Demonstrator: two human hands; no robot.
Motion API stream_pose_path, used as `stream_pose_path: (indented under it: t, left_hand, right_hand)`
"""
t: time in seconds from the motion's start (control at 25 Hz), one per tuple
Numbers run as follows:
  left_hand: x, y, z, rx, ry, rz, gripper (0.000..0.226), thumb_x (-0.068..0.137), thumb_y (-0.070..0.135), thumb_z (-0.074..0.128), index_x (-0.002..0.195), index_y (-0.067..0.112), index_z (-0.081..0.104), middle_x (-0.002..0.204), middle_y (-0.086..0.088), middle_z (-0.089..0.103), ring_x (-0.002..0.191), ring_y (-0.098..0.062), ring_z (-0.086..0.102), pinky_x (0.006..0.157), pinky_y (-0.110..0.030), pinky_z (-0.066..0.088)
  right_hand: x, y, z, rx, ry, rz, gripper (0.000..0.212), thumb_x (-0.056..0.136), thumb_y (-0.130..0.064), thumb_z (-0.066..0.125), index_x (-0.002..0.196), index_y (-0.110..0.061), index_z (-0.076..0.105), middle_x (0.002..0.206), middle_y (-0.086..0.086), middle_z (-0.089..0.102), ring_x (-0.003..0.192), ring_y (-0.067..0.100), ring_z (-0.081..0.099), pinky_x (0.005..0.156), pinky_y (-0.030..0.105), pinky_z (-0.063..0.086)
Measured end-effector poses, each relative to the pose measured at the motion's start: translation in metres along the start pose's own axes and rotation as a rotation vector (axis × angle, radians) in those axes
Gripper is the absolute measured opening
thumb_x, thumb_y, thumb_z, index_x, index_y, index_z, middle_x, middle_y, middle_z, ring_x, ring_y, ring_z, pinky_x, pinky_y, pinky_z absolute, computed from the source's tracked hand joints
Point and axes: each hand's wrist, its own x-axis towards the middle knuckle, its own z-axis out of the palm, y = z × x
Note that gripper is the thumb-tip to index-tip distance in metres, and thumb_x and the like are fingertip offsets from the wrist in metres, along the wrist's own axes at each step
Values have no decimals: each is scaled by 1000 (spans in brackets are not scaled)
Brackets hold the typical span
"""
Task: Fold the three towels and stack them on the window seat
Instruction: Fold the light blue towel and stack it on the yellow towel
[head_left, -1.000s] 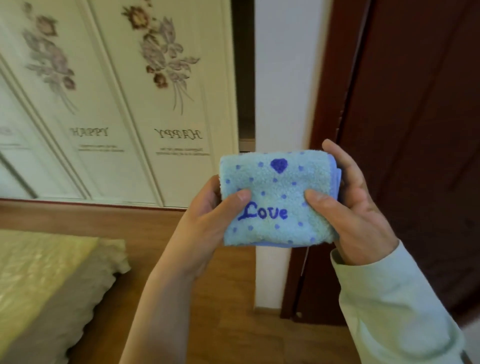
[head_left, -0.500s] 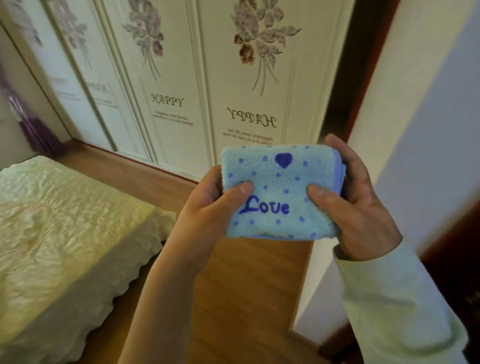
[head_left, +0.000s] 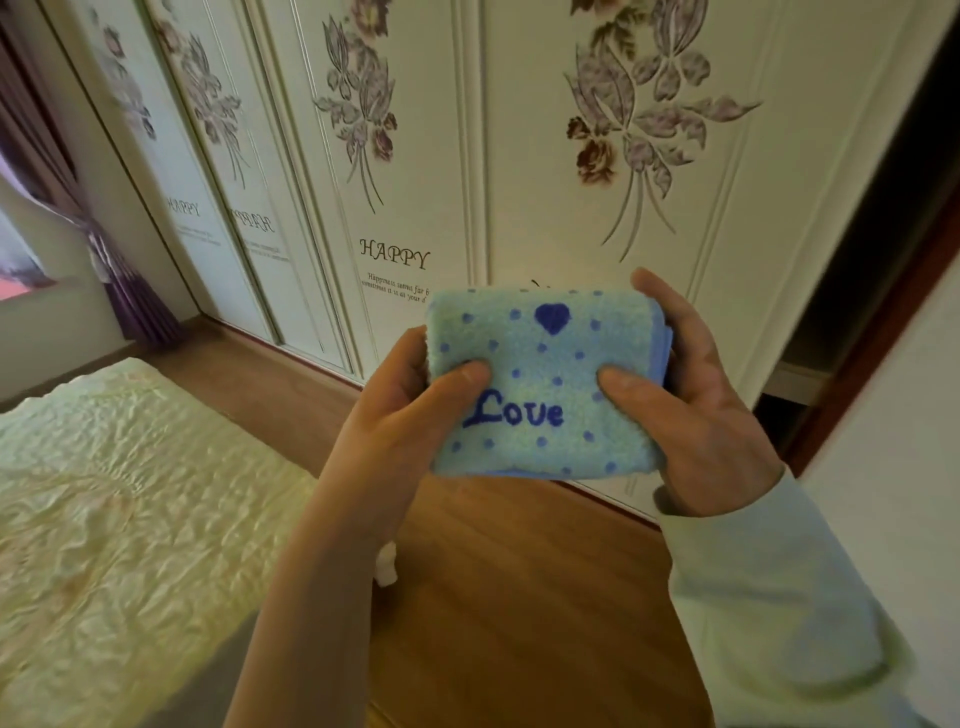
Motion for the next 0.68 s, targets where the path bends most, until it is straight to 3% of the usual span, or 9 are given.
stream_pose_path:
  t: [0.36, 0.52, 0.68]
  left_hand:
    - [215, -49, -87, 23, 168, 26, 44, 90, 22, 62, 131, 10, 56, 121, -18, 70, 106, -34, 72, 83, -46, 62]
    - [337, -59, -135, 25, 282, 58, 40, 89, 22, 63, 128, 11, 58, 116, -14, 73, 102, -32, 74, 79, -42, 62]
    - [408, -61, -177, 40, 330, 79, 37, 89, 21, 62, 125, 11, 59, 108, -9, 75, 96, -27, 75, 76, -36, 61]
  right_hand:
    - [247, 119, 2, 28, -140, -4, 61, 81, -11, 60, 130, -44, 45, 125, -13, 61, 112, 10, 64, 81, 24, 56]
    - [393, 165, 13, 33, -256, 20, 61, 83, -13, 68, 129, -45, 44, 119, -18, 63, 107, 6, 66, 79, 23, 56]
    - [478, 201, 34, 69, -303, 32, 61, 85, -5, 65, 129, -42, 45, 112, -22, 66, 104, 2, 66, 78, 19, 55]
